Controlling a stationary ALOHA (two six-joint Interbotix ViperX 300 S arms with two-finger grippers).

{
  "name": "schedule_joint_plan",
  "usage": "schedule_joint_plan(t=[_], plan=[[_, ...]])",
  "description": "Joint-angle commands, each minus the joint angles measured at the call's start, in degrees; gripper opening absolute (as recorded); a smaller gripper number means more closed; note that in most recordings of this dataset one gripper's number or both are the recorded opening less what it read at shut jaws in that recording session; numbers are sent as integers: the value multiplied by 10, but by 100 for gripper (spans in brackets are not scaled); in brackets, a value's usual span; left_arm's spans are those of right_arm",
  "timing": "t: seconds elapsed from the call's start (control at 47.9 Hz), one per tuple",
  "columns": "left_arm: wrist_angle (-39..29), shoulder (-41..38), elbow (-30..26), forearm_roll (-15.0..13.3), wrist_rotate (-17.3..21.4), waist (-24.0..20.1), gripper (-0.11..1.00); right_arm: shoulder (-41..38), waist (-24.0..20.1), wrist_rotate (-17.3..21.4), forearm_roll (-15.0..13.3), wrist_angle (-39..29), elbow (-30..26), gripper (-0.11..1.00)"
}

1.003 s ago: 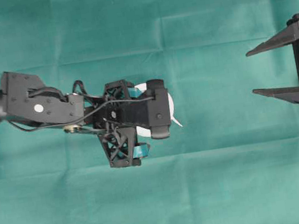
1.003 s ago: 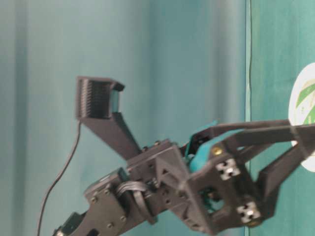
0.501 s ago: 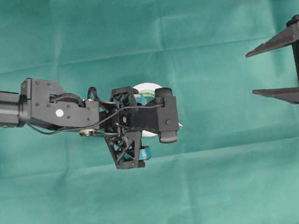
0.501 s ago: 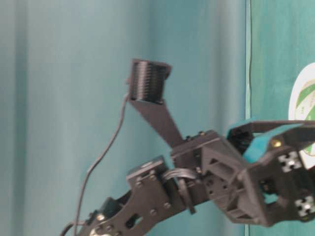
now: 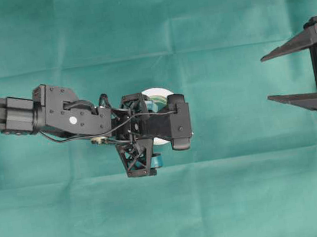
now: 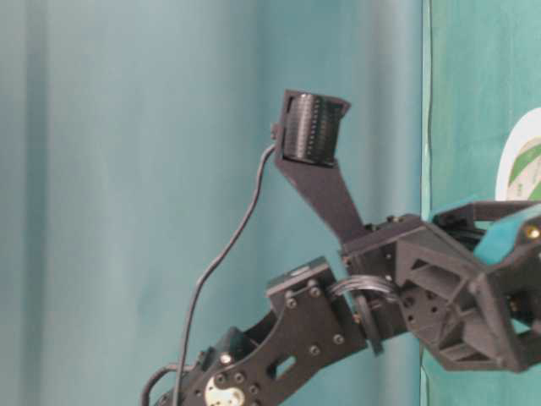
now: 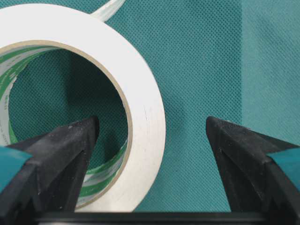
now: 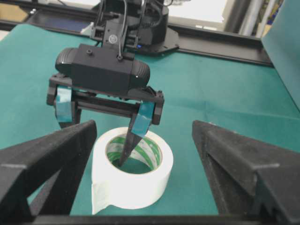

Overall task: Peel off the duct tape with your right arm.
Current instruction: 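Close the left gripper on the roll rim and lift it upright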

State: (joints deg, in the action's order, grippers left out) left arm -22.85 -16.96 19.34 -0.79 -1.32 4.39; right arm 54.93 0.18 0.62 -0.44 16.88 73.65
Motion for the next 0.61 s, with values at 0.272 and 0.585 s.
schedule_joint_plan(t=[0.272, 0.585], plan=[[2, 6, -10, 2, 0, -2, 82, -4, 1, 2, -1, 10, -4, 73], [-13, 13, -11, 2, 46, 2, 20, -4, 0, 2, -1, 26, 2, 73]])
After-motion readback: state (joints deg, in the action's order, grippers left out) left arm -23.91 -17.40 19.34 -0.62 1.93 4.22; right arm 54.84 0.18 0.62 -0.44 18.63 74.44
